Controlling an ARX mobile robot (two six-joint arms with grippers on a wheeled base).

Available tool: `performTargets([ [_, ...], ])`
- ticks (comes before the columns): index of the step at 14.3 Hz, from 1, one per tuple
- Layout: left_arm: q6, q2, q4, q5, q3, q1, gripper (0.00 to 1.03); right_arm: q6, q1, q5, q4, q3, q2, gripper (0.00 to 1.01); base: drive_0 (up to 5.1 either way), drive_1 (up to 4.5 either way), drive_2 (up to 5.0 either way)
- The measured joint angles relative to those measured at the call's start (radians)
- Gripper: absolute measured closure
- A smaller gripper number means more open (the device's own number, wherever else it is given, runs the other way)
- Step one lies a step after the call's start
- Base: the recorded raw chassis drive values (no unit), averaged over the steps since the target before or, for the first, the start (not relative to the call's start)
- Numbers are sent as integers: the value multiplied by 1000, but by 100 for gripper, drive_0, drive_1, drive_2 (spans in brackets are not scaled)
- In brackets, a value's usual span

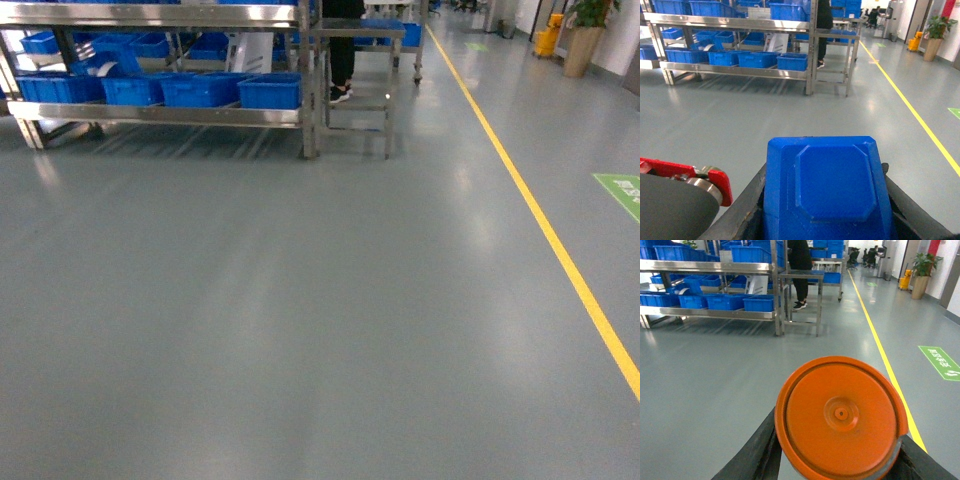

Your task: Sort blue parts and orange caps into right shelf containers

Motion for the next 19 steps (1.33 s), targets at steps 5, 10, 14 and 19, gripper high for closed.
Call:
performTargets([
  [5, 0, 0, 0, 1, 0, -1, 59, 0, 0, 1, -2, 0, 0, 58, -76, 7, -159],
  [10, 0, 0, 0, 0, 0, -1, 59, 0, 0, 0, 2, 0, 0, 58, -10, 404, -425],
  [14, 0, 0, -3, -1, 0, 0, 59, 0, 0, 0, 0, 0, 0, 58, -69, 346, -485],
  [19, 0, 0, 0, 0, 0, -1, 59, 0, 0, 0, 0, 0, 0, 58, 18, 436, -400],
])
